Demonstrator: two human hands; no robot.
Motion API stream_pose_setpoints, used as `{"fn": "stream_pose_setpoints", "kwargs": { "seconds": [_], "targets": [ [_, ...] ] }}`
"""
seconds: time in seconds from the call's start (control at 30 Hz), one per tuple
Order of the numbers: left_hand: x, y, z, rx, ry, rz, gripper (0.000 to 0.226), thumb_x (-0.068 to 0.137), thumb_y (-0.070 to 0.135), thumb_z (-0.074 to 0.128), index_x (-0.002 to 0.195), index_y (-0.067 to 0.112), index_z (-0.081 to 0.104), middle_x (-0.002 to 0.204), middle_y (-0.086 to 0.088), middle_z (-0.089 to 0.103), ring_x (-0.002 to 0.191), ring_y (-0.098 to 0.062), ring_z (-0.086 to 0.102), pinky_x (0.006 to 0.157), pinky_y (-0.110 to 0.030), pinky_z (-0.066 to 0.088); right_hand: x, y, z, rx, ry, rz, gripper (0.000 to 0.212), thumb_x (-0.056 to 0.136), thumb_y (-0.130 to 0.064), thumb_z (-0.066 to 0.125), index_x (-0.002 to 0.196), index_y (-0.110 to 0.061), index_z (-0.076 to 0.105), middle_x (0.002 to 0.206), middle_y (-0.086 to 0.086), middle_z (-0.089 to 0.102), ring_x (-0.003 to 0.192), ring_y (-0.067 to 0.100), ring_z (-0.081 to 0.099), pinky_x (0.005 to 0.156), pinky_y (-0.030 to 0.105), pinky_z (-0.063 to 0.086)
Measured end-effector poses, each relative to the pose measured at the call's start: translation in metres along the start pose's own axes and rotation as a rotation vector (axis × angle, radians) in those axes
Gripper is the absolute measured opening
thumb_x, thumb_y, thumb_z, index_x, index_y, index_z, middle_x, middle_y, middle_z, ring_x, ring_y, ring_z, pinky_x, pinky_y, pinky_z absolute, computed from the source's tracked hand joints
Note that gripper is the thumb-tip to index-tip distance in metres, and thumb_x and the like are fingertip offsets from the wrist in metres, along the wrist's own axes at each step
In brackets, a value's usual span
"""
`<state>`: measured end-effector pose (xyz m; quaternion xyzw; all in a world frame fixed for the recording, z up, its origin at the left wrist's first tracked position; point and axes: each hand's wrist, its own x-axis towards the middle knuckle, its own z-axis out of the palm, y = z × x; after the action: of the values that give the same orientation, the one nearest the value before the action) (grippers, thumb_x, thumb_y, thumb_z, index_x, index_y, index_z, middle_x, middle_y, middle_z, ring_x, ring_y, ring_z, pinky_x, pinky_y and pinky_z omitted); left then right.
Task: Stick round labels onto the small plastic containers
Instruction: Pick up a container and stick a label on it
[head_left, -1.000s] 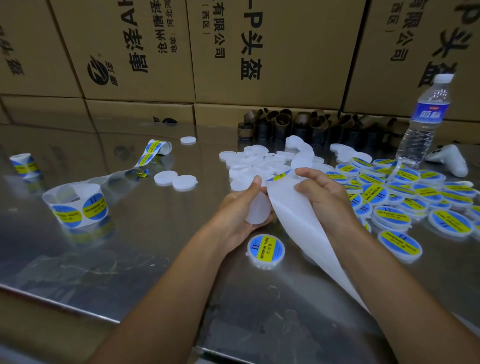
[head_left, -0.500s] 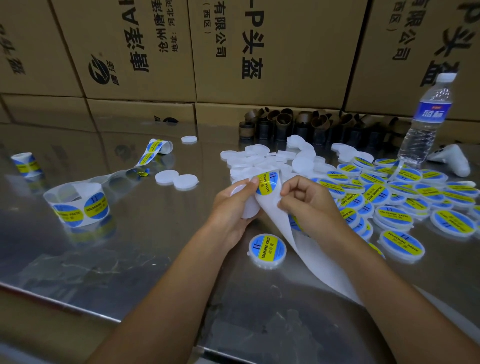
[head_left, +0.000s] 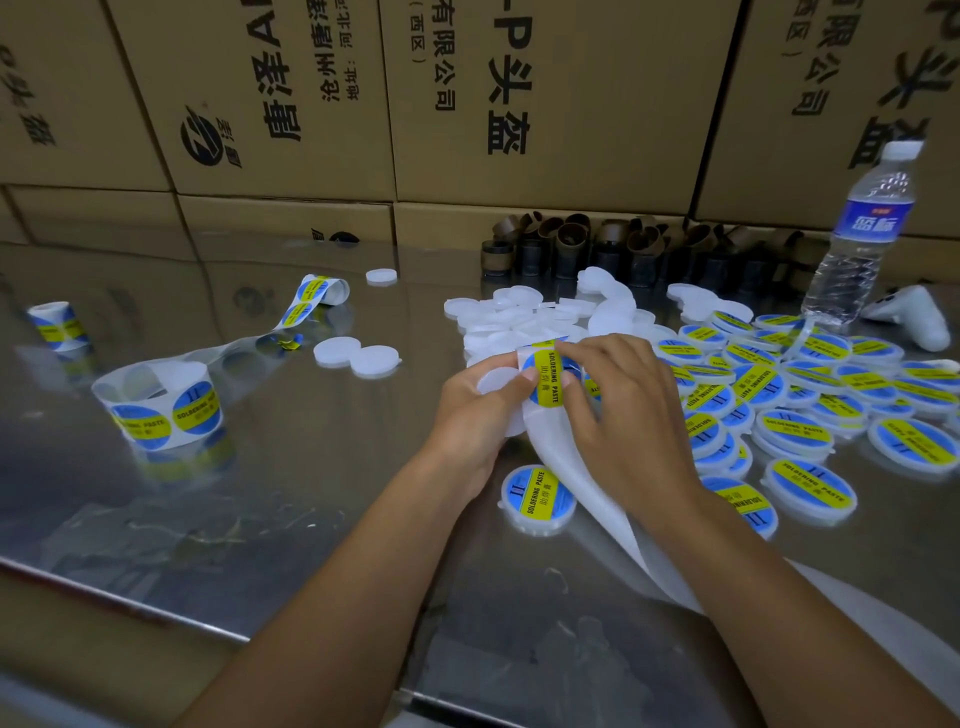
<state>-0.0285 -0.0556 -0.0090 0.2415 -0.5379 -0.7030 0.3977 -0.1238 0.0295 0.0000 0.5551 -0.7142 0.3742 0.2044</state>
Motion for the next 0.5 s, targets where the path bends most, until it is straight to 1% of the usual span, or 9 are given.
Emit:
{"fn": "stream_pose_setpoints", "kwargs": {
  "seconds": [0.17, 0.3, 0.43, 0.5],
  "targets": [
    [-0.0008, 0.0003, -0.0003, -0.011, -0.078, -0.014, 0.016, 0.092, 0.005, 0.055, 0.102, 0.007, 0.068, 0.093, -0.013, 0.07, 0.082, -0.022, 0.065, 0.076, -0.029, 0.055, 0.0007, 0.0059, 0.0008, -0.004, 0.013, 0.039, 0.028, 0.088, -0.015, 0.061, 0.115, -0.009, 0.065, 0.107, 0.008, 0.062, 0.107, 0.028, 0.051, 0.089, 0.04, 0.039],
    [-0.0001, -0.0003, -0.0005, -0.013, -0.097, -0.005, 0.018, 0.092, 0.006, 0.056, 0.106, 0.004, 0.067, 0.098, -0.014, 0.069, 0.085, -0.022, 0.065, 0.081, -0.031, 0.054, 0.0, 0.0052, 0.0011, 0.005, 0.064, 0.006, 0.027, 0.084, -0.013, 0.066, 0.111, -0.008, 0.067, 0.103, 0.009, 0.063, 0.104, 0.03, 0.053, 0.087, 0.042, 0.041],
    [-0.0011, -0.0004, -0.0001, 0.018, -0.111, 0.004, 0.013, 0.092, 0.006, 0.058, 0.097, 0.01, 0.069, 0.089, -0.008, 0.07, 0.079, -0.019, 0.065, 0.069, -0.024, 0.053, -0.0001, 0.0045, 0.0014, 0.005, 0.1, -0.03, 0.028, 0.083, -0.013, 0.067, 0.11, -0.009, 0.067, 0.106, 0.008, 0.064, 0.106, 0.031, 0.054, 0.087, 0.042, 0.039],
    [-0.0016, -0.0004, 0.0001, 0.026, -0.121, 0.011, 0.013, 0.091, 0.006, 0.058, 0.095, 0.012, 0.069, 0.09, -0.008, 0.07, 0.081, -0.019, 0.065, 0.07, -0.024, 0.053, -0.0004, 0.0045, 0.0014, 0.016, 0.092, -0.02, 0.027, 0.083, -0.013, 0.067, 0.11, -0.009, 0.068, 0.108, 0.007, 0.065, 0.109, 0.03, 0.053, 0.089, 0.04, 0.038]
  ]
}}
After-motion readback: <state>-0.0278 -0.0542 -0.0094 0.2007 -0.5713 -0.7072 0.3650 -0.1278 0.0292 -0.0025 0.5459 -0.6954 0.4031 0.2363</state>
